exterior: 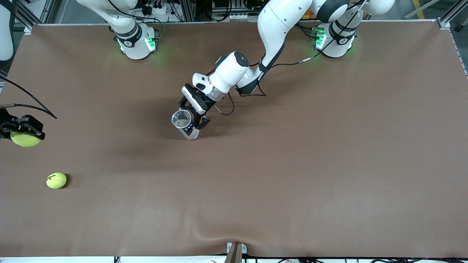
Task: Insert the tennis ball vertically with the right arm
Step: 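Bring the held tennis ball over the can with the right gripper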
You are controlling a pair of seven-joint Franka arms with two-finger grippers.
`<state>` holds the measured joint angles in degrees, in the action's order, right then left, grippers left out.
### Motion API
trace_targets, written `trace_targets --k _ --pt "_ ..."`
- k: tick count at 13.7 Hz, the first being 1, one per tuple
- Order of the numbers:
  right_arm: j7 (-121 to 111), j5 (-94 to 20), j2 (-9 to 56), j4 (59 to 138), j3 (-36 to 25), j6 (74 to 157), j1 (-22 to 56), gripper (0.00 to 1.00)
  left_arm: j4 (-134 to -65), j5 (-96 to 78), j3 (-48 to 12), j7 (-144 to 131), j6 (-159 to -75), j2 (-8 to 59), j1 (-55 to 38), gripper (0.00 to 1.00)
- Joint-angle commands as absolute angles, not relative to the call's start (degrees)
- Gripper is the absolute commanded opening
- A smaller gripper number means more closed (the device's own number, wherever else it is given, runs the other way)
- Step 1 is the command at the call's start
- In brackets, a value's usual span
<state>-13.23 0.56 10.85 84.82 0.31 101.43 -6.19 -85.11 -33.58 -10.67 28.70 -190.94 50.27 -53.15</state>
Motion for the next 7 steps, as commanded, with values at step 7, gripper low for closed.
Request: trace_targets --k 7 --pt "2.4 -6.1 12.8 84.3 0.5 101.6 -0.5 0.0 -84.1 -34.9 -10.3 28.0 -192.0 51.2 -54.1 0.81"
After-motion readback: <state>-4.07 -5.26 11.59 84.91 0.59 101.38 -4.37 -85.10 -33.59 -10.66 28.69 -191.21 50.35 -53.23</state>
